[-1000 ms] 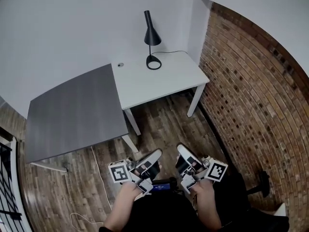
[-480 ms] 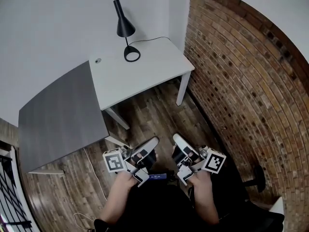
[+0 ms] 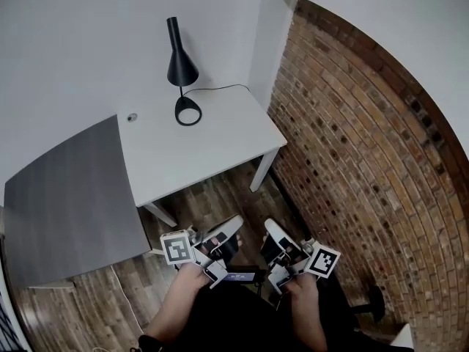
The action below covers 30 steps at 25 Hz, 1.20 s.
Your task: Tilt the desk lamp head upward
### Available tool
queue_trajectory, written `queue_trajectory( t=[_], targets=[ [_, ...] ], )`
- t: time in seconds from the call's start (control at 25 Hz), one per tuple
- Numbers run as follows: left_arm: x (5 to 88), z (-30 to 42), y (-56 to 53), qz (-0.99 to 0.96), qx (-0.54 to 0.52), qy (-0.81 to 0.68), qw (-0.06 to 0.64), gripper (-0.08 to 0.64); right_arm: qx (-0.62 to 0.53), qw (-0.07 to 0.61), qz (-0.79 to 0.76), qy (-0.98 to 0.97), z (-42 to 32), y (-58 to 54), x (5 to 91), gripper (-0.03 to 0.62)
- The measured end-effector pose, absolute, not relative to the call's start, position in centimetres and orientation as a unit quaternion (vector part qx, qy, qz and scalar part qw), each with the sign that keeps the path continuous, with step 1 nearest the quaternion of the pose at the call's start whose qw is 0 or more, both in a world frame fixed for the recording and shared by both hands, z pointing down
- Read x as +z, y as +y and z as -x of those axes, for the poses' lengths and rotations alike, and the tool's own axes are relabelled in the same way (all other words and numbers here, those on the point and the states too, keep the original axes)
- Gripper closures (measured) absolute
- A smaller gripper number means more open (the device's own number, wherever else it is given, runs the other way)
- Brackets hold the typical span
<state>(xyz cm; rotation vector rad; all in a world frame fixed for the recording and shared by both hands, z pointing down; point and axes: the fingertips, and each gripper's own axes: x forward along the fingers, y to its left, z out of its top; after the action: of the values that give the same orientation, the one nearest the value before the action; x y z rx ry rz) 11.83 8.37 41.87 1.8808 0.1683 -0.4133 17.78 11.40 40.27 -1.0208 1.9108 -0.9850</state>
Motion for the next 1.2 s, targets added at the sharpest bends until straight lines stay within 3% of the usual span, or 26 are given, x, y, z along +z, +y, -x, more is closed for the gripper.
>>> queue_trajectory(
  t=[0.4, 0.8, 1.2],
  targets=[
    [41.4, -9.9, -6.0, -0.809, -0.193, 0.040, 0.554, 0.541, -0.375, 0.349, 0.388, 0.766, -16.6, -3.3, 38.5, 0.517],
    [41.8, -8.2, -12.4, -0.816, -0.235, -0.043, 0.527, 0.541, -0.403, 0.335, 0.309, 0.794, -15.9, -11.6, 39.0, 0.517],
    [40.9, -14.6, -17.9, -0.811, -0.267, -0.107, 0.510, 0.541, -0.431, 0.307, 0.243, 0.813, -22.0, -18.5, 38.7, 0.517]
  ],
)
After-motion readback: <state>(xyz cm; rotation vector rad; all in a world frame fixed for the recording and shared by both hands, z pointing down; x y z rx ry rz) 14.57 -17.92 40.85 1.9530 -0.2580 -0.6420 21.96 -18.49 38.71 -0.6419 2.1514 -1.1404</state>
